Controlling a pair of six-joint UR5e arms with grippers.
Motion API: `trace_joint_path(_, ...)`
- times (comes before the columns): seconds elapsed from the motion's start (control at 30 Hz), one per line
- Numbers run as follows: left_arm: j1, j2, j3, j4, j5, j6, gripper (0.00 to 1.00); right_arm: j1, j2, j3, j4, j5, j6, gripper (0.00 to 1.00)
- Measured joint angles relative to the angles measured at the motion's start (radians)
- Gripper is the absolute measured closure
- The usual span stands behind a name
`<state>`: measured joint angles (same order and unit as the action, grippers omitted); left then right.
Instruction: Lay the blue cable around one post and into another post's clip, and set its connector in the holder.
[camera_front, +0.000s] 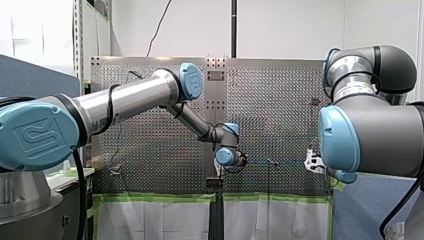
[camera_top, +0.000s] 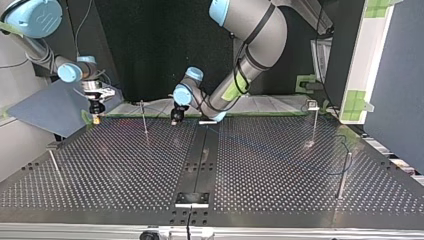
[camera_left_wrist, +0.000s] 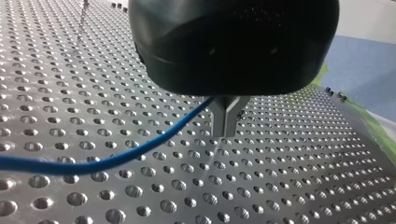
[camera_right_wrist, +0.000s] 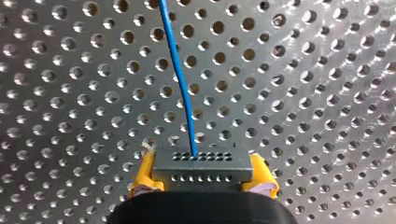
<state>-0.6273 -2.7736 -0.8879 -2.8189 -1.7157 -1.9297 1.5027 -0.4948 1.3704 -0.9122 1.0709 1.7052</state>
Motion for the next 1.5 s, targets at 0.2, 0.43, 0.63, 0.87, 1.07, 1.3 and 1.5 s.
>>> trace_joint_path(0.2, 0.0, 0.001, 0.0, -0.009, 0.0, 0.0, 0.98, 0.0, 0.001, -0.013, 0.009, 0.0, -0.002, 1.0)
trace_joint_path(0.43, -0.001, 0.001, -0.01, -0.013, 0.004, 0.001, 0.98, 0.0, 0.001, -0.015, 0.012, 0.0, -0.002, 1.0)
trace_joint_path(0.63, -0.005, 0.001, -0.017, -0.023, 0.016, 0.011, 0.98, 0.006, 0.001, -0.015, 0.019, 0.0, -0.002, 1.0)
trace_joint_path(0.87, -0.01, 0.002, -0.014, -0.056, 0.035, 0.067, 0.92, 0.012, 0.001, -0.015, 0.021, 0.0, -0.002, 1.0)
trace_joint_path(1.07, -0.017, 0.003, -0.013, -0.079, 0.038, 0.096, 0.27, 0.015, 0.001, -0.015, 0.03, -0.001, -0.002, 1.0)
trace_joint_path(1.3, -0.032, 0.004, -0.019, -0.109, 0.011, 0.107, 0.0, 0.019, 0.002, -0.015, 0.033, -0.001, -0.002, 1.0)
trace_joint_path(1.5, -0.042, 0.005, -0.024, -0.157, -0.018, 0.132, 0.0, 0.022, 0.002, -0.015, 0.039, -0.004, -0.002, 1.0)
